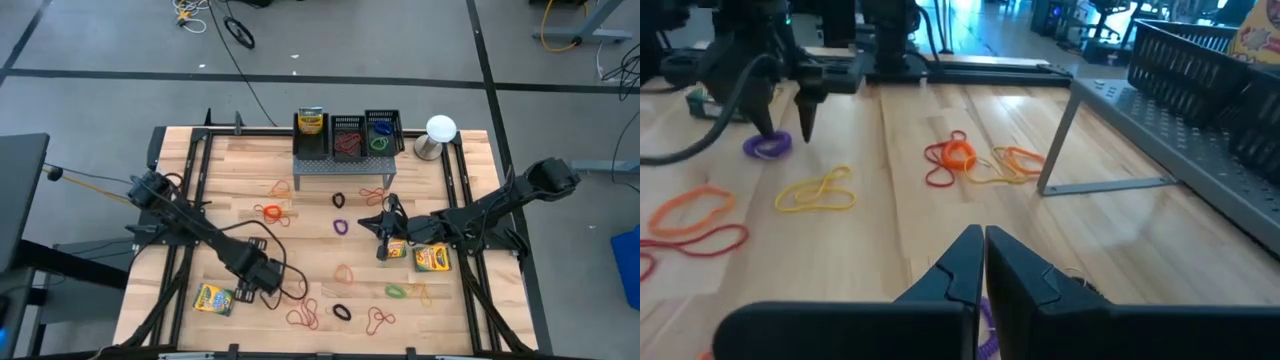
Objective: Sort rubber bands into baskets
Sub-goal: Put the purple spring rubberband into the right black basket on the shelf
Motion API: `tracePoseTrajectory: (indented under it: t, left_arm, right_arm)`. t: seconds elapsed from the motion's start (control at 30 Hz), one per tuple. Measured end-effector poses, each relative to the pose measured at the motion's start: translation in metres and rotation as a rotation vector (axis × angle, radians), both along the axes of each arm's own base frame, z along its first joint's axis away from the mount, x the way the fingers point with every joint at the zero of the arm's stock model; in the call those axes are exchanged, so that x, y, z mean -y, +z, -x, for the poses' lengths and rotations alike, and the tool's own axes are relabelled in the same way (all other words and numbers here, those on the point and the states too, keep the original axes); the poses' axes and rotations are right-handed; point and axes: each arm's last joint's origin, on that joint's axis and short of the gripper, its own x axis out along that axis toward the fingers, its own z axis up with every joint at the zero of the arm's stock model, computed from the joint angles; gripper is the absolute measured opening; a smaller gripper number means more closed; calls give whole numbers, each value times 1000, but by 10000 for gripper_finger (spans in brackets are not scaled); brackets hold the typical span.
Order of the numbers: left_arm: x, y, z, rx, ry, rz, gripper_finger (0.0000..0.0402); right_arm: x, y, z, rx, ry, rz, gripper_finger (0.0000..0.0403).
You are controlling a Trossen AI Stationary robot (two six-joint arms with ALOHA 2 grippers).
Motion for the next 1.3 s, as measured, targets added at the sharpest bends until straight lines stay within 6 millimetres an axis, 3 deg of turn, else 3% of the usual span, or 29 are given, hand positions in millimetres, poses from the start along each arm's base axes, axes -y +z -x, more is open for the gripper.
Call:
tracePoseTrajectory:
  t: [0.2, 0.43, 0.53, 0.63, 0.73, 0.87, 1.13, 1.3]
  left_arm:
    - [4, -7, -1, -5, -7, -5, 171]
    - [5, -4, 0, -10, -2, 37, 56]
    - [3, 6, 4, -5, 17, 46, 16]
    - [1, 23, 6, 69, 47, 56, 12]
    - [-7, 39, 9, 207, 87, 46, 10]
    - [-31, 40, 15, 465, 200, 51, 8]
    - [-86, 13, 11, 1212, 392, 221, 10]
    - [-109, -1, 8, 1429, 460, 239, 10]
  right_arm:
    - [0, 0, 0, 2, 0, 0, 25]
    - [0, 0, 0, 2, 0, -1, 25]
    - [0, 0, 0, 4, -1, -5, 25]
    - [0, 0, 0, 9, -3, -31, 25]
    - [-1, 0, 0, 14, 0, -62, 25]
    - [-2, 0, 0, 30, 16, -177, 25]
    - [-13, -12, -4, -2, 31, -356, 25]
    - [-22, -16, -19, 22, -81, -414, 30]
